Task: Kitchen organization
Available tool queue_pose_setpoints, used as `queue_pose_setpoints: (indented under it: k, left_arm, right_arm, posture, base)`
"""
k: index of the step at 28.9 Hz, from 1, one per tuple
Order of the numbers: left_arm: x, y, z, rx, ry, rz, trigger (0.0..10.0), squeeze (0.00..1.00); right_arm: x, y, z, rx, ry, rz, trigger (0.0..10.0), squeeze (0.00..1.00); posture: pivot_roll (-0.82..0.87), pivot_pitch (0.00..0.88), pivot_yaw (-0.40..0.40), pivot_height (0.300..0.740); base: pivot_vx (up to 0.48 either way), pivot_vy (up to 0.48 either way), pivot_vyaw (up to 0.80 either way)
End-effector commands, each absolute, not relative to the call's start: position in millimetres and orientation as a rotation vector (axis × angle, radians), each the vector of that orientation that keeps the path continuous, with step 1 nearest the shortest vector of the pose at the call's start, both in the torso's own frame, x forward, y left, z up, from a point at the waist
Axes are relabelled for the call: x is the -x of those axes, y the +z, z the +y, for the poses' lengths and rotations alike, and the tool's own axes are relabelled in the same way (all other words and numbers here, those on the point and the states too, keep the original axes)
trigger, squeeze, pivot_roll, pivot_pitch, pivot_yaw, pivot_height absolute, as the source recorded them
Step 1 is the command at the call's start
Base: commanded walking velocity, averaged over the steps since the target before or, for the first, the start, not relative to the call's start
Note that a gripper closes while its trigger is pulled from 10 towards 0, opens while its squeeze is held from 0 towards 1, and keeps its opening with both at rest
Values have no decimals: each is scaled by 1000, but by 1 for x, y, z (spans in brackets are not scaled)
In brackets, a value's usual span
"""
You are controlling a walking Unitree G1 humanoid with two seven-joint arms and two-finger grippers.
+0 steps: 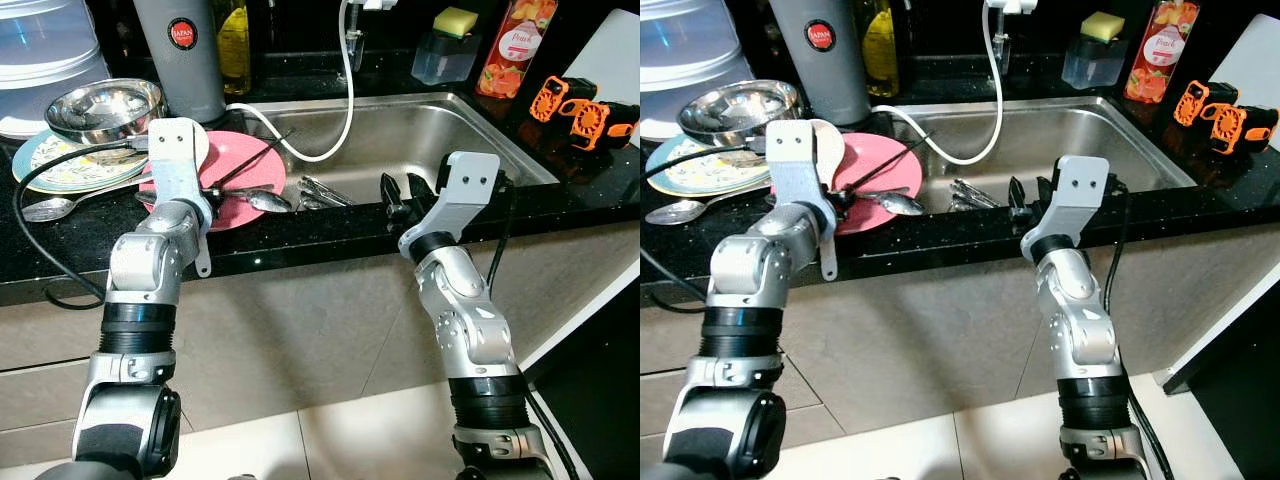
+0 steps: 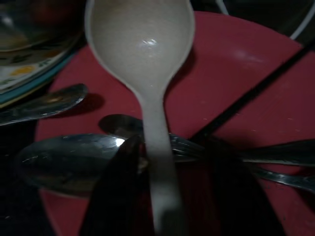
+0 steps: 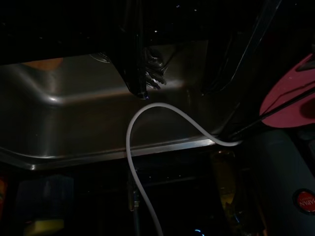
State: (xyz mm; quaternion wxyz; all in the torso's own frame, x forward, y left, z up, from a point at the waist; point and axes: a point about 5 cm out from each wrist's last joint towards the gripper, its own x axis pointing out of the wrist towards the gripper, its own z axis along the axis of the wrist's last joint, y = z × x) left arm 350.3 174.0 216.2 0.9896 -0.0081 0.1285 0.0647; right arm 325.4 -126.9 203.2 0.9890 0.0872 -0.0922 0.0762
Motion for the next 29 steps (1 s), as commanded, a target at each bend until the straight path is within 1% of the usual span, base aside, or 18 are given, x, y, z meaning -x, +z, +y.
queue_pose_setpoints:
  k: [1,2,15,18,19,20,21,23,25,26,29]
  left_arm:
    - [-347,201,173,22,146,322,2157,0]
    - [-347,197,173,35,147,338,118,0]
    - [-346,188,176,52,160,368,0,0]
    - [-349,198,176,37,160,293,0,0]
    - [-350,215,174,-8,140,176,3647,0]
    - [-350,215,174,-8,140,176,3647,0]
    - [-350,221,173,-25,131,134,10000,0]
    - [-347,245,168,-91,86,-10,10000,0]
    - [-343,258,166,-127,59,-89,10000,0]
    - [-342,260,166,-132,53,-103,10000,0]
    - [-339,267,160,-137,-15,-143,10000,0]
  right_arm:
    - [-326,205,-127,-174,154,-196,10000,0]
    - [-327,205,-127,-174,156,-196,10000,0]
    - [-326,205,-129,-171,149,-196,10000,0]
    - [-326,205,-130,-171,147,-196,10000,0]
    - [-326,206,-130,-171,147,-198,10000,0]
    - [-326,206,-130,-171,147,-198,10000,0]
    - [-326,206,-130,-171,147,-199,10000,0]
    - [-326,207,-129,-174,150,-202,10000,0]
    - [-327,209,-128,-184,160,-206,10000,0]
    - [-327,210,-128,-189,163,-208,10000,0]
    - [-328,219,-125,-325,214,-212,10000,0]
  posture:
    - [148,1,-32,740]
    - [147,0,-33,740]
    - [137,1,-28,740]
    - [135,5,-31,740]
    - [136,8,-34,740]
    - [136,8,-34,740]
    - [136,8,-34,740]
    - [138,10,-36,740]
    - [140,11,-39,740]
    - [141,11,-41,740]
    - [142,11,-42,740]
  base:
    - [0,0,0]
    - [0,0,0]
    - [0,0,0]
    - [0,0,0]
    - [0,0,0]
    - [0,0,0]
    - [0,0,0]
    - [0,0,0]
    - [0,0,0]
    - [0,0,0]
    - [0,0,0]
